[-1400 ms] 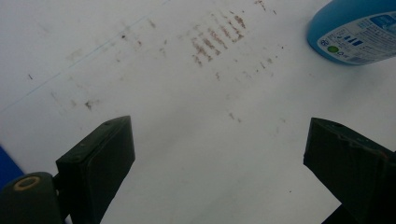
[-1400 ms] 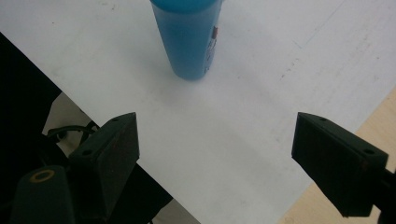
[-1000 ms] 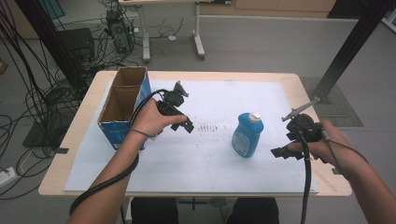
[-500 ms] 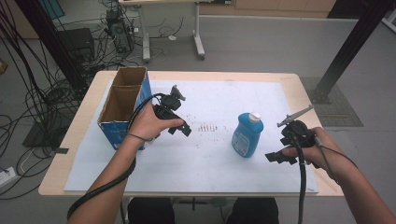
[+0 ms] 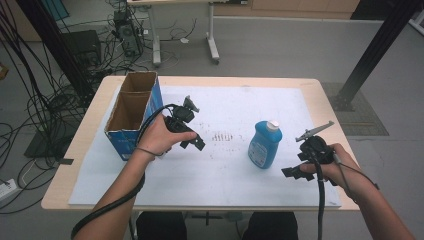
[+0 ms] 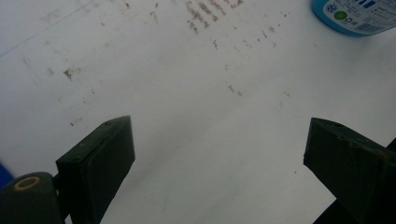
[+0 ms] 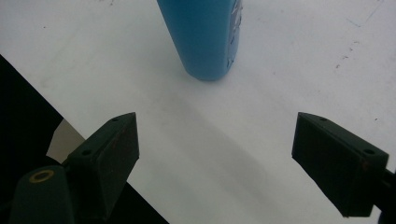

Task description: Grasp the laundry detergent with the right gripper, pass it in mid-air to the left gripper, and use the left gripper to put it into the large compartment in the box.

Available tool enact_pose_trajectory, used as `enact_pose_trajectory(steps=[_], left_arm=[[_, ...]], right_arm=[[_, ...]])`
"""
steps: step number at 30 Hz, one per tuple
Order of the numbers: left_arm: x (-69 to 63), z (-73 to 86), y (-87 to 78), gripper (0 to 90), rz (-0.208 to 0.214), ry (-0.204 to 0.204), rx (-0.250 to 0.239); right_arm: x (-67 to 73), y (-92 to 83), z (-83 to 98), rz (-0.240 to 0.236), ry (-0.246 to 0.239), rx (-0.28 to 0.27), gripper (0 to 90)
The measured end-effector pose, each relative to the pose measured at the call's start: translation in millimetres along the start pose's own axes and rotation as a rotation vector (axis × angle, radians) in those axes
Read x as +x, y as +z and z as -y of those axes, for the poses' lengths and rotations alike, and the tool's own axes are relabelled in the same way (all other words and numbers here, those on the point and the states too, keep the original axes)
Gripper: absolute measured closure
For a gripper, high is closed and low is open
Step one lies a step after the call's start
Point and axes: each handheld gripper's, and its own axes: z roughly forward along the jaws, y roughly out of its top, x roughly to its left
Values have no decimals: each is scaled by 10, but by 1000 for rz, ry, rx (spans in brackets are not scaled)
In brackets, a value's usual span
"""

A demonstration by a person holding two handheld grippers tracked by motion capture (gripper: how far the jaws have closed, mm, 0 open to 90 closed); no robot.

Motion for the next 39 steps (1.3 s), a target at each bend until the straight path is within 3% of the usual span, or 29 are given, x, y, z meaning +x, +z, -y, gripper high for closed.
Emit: enact_pose_trajectory(steps=[12, 18, 24, 39], left_arm=[[20, 91, -16, 91, -11, 1, 27], [16, 123, 13, 91, -6, 2, 44], [16, 129, 32, 91, -3, -6, 38], [36, 147, 84, 93, 16, -12, 42]], right_arm=[[23, 185, 58, -17, 0, -46, 142], [38, 251, 80, -3, 3, -65, 141], [54, 317, 120, 23, -4, -76, 140], [80, 515, 239, 14, -1, -149, 144]])
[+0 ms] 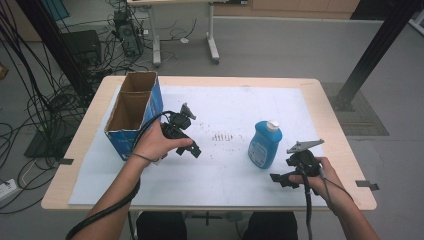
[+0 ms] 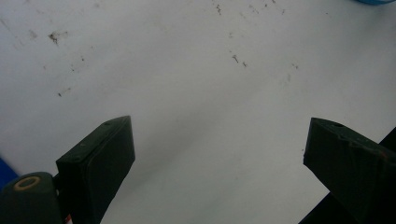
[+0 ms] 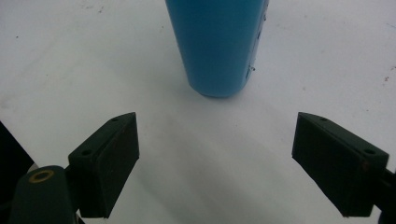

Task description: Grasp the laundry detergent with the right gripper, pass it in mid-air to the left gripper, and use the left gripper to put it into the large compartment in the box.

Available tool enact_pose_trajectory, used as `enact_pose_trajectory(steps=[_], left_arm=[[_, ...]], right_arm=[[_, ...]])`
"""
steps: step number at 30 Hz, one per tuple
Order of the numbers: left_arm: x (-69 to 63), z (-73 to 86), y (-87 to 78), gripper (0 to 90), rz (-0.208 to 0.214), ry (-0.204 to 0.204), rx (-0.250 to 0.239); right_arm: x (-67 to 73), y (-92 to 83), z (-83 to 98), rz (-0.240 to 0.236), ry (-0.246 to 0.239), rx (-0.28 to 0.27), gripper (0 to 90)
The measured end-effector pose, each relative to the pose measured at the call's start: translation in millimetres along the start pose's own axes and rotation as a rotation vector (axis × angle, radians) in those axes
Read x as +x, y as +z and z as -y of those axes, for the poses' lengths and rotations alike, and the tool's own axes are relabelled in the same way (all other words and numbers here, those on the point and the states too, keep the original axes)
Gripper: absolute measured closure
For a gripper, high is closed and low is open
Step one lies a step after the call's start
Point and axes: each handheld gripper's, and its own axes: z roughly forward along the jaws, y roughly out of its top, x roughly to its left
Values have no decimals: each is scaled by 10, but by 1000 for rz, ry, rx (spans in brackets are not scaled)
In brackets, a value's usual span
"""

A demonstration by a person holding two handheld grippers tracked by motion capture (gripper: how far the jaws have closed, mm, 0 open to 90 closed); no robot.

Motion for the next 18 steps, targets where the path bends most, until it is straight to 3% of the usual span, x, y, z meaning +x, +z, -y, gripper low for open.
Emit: enact_pose_trajectory(steps=[11, 18], left_arm=[[-14, 6, 7, 92, 4, 4, 4], [-30, 13, 9, 93, 4, 8, 5]], right_arm=[[35, 105, 56, 1, -15, -30, 139], [62, 156, 87, 12, -41, -80, 140]])
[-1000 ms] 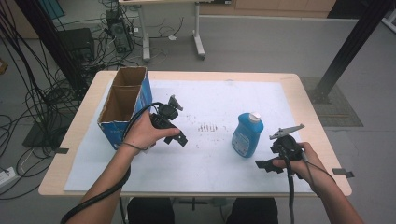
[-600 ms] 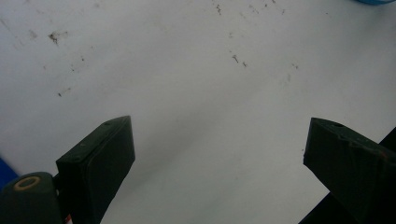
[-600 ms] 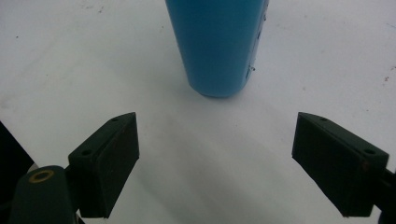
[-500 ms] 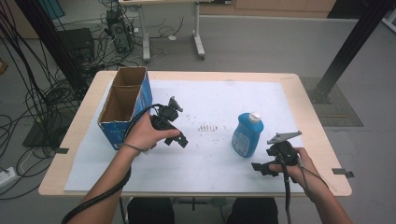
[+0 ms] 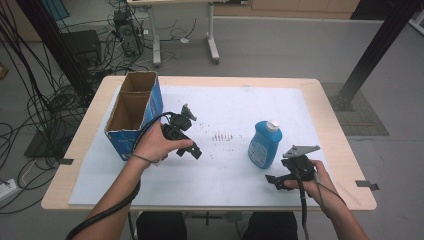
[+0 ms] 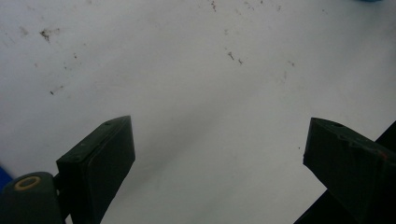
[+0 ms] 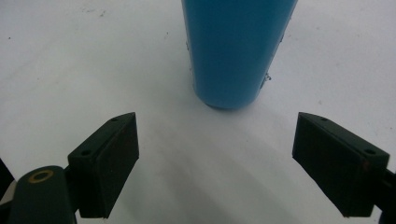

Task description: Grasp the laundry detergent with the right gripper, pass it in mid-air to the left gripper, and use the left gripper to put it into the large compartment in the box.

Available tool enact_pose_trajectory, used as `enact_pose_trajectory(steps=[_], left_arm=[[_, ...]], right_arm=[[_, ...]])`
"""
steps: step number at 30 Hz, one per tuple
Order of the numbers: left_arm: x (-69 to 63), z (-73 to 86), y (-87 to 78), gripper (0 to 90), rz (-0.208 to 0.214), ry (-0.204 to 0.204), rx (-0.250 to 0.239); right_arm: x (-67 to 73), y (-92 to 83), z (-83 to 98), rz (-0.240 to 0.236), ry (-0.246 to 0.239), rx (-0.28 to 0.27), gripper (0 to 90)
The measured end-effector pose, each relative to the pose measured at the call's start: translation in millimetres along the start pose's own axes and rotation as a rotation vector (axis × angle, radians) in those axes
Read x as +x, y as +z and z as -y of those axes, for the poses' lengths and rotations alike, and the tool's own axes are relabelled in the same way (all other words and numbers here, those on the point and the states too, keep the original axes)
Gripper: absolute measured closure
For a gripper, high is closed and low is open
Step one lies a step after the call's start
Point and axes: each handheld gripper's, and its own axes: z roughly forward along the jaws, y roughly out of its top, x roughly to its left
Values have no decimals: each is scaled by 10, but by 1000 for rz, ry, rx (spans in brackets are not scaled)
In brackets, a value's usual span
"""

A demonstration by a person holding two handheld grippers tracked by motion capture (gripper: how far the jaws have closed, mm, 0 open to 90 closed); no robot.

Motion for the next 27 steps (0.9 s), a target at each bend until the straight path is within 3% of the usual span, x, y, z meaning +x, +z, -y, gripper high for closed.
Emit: enact_pose_trajectory(steps=[10, 27], left_arm=[[-22, 21, 6, 93, -1, 2, 2], [-56, 49, -8, 91, -2, 5, 3]], right_arm=[[17, 60, 51, 32, -8, -49, 133], [30, 168, 130, 31, 0, -173, 120]])
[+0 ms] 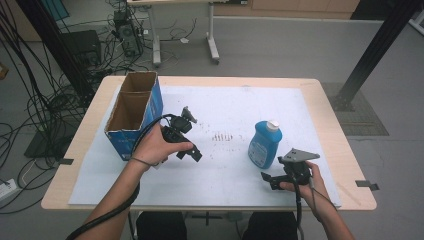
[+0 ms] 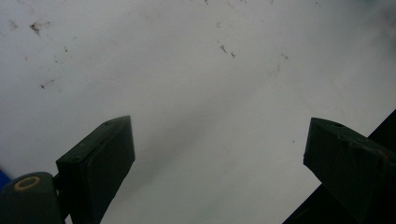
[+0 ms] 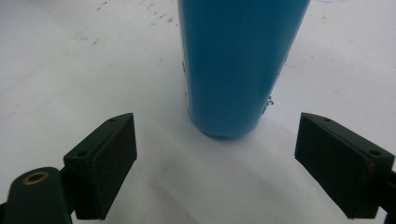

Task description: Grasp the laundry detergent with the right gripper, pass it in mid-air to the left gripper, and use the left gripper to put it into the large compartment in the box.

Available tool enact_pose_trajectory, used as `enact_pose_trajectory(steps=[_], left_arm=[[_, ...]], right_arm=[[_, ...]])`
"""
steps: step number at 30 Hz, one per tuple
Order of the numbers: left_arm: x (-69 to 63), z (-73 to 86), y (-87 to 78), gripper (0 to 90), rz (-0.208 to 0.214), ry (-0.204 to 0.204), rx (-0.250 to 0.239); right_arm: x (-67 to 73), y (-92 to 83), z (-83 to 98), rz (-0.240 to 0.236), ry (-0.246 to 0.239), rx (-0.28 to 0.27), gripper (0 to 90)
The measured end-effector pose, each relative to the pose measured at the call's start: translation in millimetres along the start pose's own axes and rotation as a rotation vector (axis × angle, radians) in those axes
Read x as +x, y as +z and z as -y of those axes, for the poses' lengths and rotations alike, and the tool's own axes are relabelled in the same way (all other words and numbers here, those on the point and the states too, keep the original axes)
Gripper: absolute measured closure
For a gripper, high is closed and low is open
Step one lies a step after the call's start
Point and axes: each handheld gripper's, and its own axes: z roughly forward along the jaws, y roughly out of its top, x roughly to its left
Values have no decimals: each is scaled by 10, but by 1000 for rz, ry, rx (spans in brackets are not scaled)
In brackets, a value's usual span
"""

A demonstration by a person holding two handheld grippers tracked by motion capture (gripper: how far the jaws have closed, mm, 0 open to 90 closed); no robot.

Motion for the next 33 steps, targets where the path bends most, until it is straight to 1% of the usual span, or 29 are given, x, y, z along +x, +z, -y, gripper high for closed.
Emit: enact_pose_trajectory(steps=[4, 8, 12, 13, 22, 25, 31, 33], left_arm=[[-9, -5, -10, 91, 0, 1, -1], [-20, -14, -22, 91, 0, 6, 0], [-37, -19, -12, 90, -1, 8, 2], [-39, -19, -10, 88, 0, 6, 3], [-56, -27, -3, 84, -2, 9, 11], [-58, -28, -3, 84, -1, 9, 11], [-59, -14, 11, 85, 0, 8, 18], [-55, -13, 10, 85, 1, 7, 18]], right_arm=[[4, 24, 26, -5, 3, -14, 114], [0, 41, 46, -3, 18, -30, 105], [-5, 47, 55, -10, 35, -57, 99], [-7, 48, 58, -15, 42, -76, 97], [-17, 67, 48, -15, 48, -124, 93], [-22, 76, 44, -15, 54, -149, 92], [-23, 96, 39, -17, 63, -178, 91], [-18, 108, 39, -20, 59, -181, 88]])
